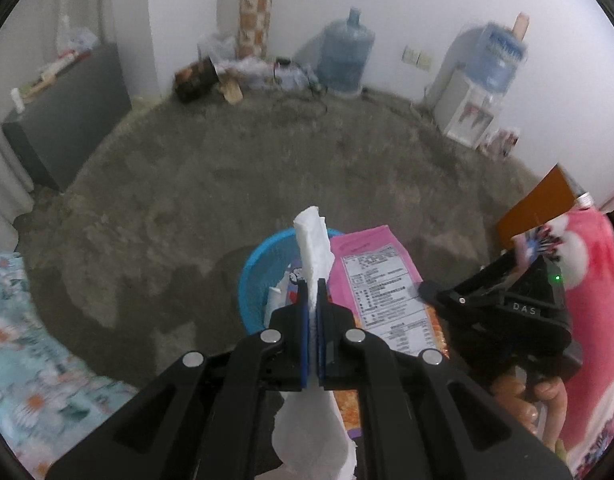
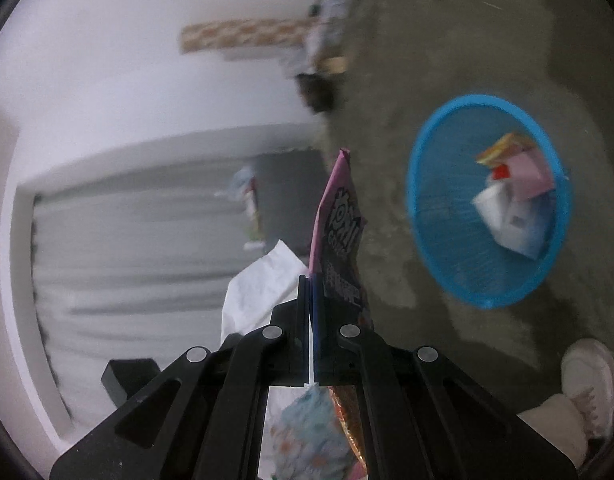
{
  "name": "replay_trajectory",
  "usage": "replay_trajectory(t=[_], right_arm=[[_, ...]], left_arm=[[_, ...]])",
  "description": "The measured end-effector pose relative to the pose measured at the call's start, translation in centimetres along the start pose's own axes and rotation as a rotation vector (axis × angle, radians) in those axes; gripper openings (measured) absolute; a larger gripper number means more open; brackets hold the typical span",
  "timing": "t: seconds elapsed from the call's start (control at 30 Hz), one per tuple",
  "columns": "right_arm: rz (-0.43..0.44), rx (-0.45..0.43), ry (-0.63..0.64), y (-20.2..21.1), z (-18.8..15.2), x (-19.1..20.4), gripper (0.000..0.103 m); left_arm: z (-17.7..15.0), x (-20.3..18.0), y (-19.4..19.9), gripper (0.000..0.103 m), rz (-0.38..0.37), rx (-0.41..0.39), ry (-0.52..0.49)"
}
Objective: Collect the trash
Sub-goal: 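Carry the tissue and snack bag to the wastebasket and open both tools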
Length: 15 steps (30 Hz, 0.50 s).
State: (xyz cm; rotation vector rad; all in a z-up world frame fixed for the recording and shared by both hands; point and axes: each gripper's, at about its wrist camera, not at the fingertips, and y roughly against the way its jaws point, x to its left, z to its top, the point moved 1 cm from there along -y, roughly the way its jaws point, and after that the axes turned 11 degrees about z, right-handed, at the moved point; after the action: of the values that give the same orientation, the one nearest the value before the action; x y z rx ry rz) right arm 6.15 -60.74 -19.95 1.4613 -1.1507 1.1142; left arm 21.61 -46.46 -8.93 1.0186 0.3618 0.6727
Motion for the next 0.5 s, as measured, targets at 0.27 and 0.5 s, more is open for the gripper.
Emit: replay_trajectory(t=[0.27,0.5], right_arm=[[-0.136,-0.197,-0.277,0.2,5.0,-10.4,0.021],[-0.216,-0.23,-0.165,2.1,4.4,-9.0,0.041]], left_arm=[[1.0,-2.9,-10.0,0.049,0.087,0.136,-0.043],[0.6,-3.3,-9.8,0.058,0.09,0.136,-0.031]])
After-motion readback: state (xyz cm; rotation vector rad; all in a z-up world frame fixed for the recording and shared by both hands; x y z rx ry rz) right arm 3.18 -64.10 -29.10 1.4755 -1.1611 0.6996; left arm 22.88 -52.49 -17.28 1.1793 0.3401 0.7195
